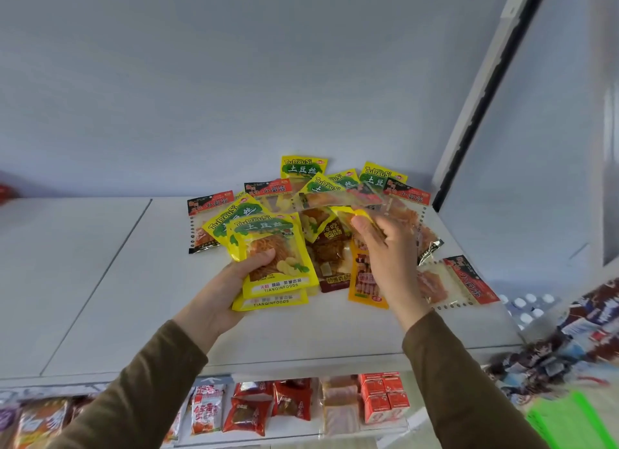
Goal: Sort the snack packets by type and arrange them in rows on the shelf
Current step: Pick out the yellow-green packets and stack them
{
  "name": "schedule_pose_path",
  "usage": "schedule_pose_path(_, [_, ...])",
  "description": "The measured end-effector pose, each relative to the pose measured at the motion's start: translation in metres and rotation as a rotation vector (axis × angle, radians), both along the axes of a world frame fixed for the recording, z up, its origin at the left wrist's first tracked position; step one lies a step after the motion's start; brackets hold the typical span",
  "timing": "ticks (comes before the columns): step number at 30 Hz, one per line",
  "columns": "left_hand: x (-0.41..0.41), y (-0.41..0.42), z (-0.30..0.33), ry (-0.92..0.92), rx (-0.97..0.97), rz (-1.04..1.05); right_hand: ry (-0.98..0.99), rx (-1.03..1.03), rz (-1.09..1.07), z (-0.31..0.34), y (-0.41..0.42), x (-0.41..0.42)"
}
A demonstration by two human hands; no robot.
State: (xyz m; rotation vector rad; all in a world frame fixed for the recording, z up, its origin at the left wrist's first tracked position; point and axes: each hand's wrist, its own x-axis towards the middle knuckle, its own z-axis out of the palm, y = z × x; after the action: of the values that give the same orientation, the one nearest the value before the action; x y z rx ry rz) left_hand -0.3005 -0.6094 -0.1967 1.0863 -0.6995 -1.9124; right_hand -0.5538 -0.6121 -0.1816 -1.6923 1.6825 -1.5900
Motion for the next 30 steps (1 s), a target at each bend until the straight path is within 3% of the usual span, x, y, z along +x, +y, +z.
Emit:
schedule_pose_path(5, [-0.009, 0.003, 0.006, -0.007, -0.025, -0.001, -0.206, -0.128, 0.12, 0.014, 0.017, 0.033])
schedule_pose_path(11, [-0.015, 0.006, 0.011, 0.069, -0.156, -0.052, -0.071, 0.048, 0.427, -0.01, 0.022, 0.066])
schedule_pose_path(17, [-0.011, 0.007, 0.015, 0.091, -0.158, -0.062, -0.113, 0.149, 0.513, -0.006, 0.031, 0.08])
schedule_pose_path(23, [-0.005, 0.006, 0.016, 0.011, -0.149, 0.0, -0.279, 0.19, 0.647, -0.006, 0.022, 0.087])
schedule_pose_path(27, [0.013, 0.012, 0.015, -0.026, -0.118, 0.084, -0.233, 0.131, 0.623, -0.004, 0.011, 0.094])
schedule_pose_path(30, [0.035, 0.018, 0.016, -0.036, -0.153, 0.123, -0.273, 0.205, 0.618, 0.0, -0.003, 0.107])
